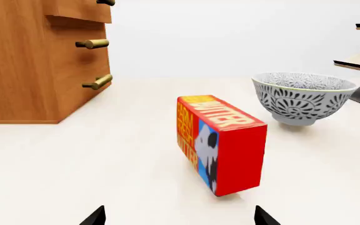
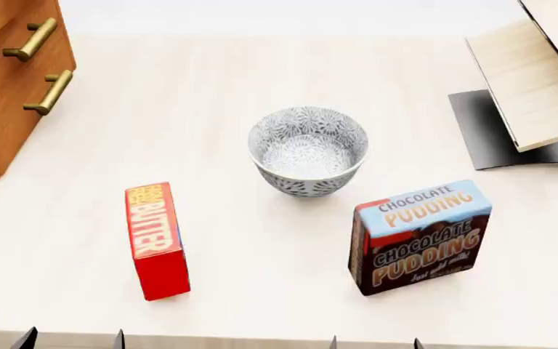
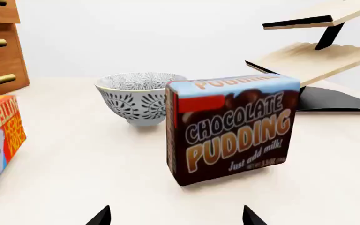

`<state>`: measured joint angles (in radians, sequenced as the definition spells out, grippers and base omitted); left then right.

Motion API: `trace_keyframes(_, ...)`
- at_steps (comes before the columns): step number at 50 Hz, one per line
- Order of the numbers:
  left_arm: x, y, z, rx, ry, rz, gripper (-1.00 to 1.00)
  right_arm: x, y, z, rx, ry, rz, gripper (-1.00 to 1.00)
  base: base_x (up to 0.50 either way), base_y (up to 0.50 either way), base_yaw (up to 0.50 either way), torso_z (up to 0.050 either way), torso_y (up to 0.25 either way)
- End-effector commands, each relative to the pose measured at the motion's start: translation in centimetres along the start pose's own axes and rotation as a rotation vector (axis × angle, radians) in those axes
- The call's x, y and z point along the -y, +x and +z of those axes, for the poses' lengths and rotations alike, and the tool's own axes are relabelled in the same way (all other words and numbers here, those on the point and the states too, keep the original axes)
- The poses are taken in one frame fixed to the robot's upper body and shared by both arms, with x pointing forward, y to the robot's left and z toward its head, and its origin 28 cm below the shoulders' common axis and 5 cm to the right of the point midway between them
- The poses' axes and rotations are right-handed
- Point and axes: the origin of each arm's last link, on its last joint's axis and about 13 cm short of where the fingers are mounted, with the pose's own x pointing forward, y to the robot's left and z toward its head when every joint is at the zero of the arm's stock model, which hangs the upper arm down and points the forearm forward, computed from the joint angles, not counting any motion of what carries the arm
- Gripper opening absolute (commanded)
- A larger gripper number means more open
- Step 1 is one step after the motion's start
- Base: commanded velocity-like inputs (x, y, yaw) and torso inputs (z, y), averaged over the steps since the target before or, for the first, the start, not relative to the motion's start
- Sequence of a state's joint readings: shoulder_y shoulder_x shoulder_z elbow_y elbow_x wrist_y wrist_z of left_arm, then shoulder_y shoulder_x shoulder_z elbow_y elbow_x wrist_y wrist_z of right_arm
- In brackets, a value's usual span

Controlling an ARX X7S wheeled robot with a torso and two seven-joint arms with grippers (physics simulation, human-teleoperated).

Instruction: Close the top drawer of the cabinet and put the bowl on top of it.

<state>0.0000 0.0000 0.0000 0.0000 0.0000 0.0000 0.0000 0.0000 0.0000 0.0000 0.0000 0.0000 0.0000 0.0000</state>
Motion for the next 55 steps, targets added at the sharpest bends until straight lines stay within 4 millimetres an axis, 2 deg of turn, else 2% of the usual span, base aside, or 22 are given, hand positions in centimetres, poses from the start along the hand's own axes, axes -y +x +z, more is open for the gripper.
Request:
trace_keyframes(1,0.01,-0.05,0.04,0.002,-0.004,-0.008,1.00,-0.04,0.03,0.07,-0.001,-0.001,-0.004,1.00,0.00,0.00,0.00,0.000,0.000)
trace_keyframes(36,0.06,-0.05,0.06,0.000,-0.002,0.006,1.00,-0.04,-0.32,0.03,-0.015,-0.006,0.019,1.00,0.00,0.00,0.00,0.000,0.000)
trace_keyframes(55,0.06,-0.07,0.01,-0.016,0.021,0.013,1.00,-0.01,-0.17,-0.03,-0.019,-0.010,0.011,1.00,0.00,0.00,0.00,0.048,0.122)
